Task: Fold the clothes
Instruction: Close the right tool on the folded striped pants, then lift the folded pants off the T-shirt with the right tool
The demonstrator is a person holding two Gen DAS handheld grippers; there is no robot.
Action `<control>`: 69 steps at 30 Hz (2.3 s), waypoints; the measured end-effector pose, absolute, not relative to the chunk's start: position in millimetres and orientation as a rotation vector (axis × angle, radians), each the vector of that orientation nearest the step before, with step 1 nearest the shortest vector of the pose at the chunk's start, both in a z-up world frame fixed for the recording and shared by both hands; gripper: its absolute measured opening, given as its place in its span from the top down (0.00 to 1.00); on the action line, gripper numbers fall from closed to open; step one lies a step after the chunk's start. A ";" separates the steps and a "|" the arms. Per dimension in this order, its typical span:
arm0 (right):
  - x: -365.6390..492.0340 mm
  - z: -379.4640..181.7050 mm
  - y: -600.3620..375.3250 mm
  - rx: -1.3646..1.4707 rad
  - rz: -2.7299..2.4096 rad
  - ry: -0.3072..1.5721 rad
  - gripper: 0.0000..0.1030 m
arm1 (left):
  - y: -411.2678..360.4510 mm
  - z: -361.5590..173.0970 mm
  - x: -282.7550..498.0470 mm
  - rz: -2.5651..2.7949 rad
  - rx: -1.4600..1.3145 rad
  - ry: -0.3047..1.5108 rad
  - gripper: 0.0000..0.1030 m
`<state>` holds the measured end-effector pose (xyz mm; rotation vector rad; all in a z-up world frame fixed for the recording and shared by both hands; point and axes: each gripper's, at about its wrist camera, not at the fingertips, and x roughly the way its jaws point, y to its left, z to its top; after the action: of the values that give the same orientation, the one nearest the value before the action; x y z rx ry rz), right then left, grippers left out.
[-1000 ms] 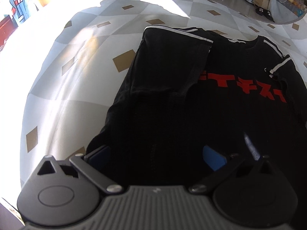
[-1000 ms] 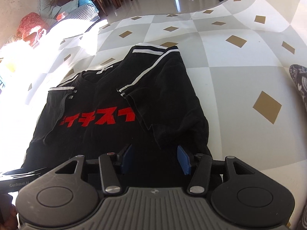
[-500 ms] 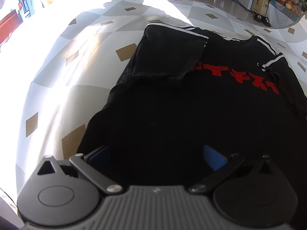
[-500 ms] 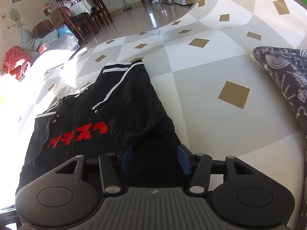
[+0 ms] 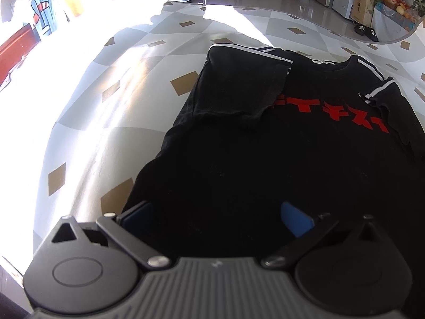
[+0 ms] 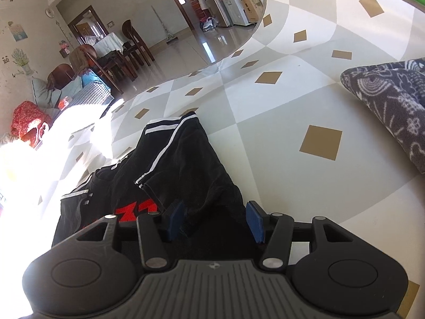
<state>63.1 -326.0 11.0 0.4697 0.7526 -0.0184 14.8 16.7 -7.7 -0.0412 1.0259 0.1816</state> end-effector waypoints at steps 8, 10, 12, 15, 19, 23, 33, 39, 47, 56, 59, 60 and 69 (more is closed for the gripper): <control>76.6 -1.9 -319.9 0.456 -0.042 0.761 0.50 | 26.6 -13.4 19.3 0.188 -0.113 1.052 0.00; 79.6 -2.9 -313.8 0.428 -0.025 0.756 0.50 | 26.5 -13.8 19.9 0.188 -0.113 1.053 0.00; 82.0 -3.3 -307.6 0.397 -0.020 0.754 0.52 | 26.4 -14.1 20.4 0.188 -0.113 1.053 0.00; 86.1 -4.5 -298.6 0.350 -0.004 0.757 0.66 | 25.9 -14.5 20.9 0.187 -0.114 1.053 0.00; 89.3 -5.2 -292.7 0.330 0.007 0.765 0.82 | 24.6 -15.0 20.6 0.187 -0.112 1.052 0.00; 86.6 2.9 -286.4 0.311 0.029 0.733 0.85 | 23.4 -15.2 20.5 0.187 -0.112 1.051 0.00; 86.0 4.9 -285.9 0.337 0.032 0.713 0.71 | 25.2 -12.1 20.3 0.201 -0.110 1.051 0.00; 87.7 -1.4 -305.1 0.410 -0.048 0.693 0.58 | 35.0 -11.2 21.0 0.238 -0.122 1.047 0.00; 95.2 -9.8 -304.6 0.440 -0.039 0.678 0.57 | 37.4 -13.6 22.2 0.232 -0.123 1.048 0.00; 105.8 -10.5 -292.3 0.414 -0.022 0.707 0.83 | 47.6 -14.7 23.7 0.265 -0.142 1.051 0.00; 105.2 -5.4 -286.8 0.410 -0.024 0.702 0.86 | 49.5 -15.6 24.3 0.262 -0.155 1.050 0.00; 104.4 -2.1 -283.8 0.405 -0.019 0.694 0.86 | 49.6 -15.8 24.5 0.260 -0.154 1.049 0.00; 94.0 39.0 -236.8 0.283 0.091 0.595 0.87 | 56.4 -14.1 24.4 0.272 -0.206 1.055 0.00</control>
<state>94.0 -236.8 39.0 0.2830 0.5949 0.0906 24.4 56.4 -14.1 -0.2063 1.0549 0.2717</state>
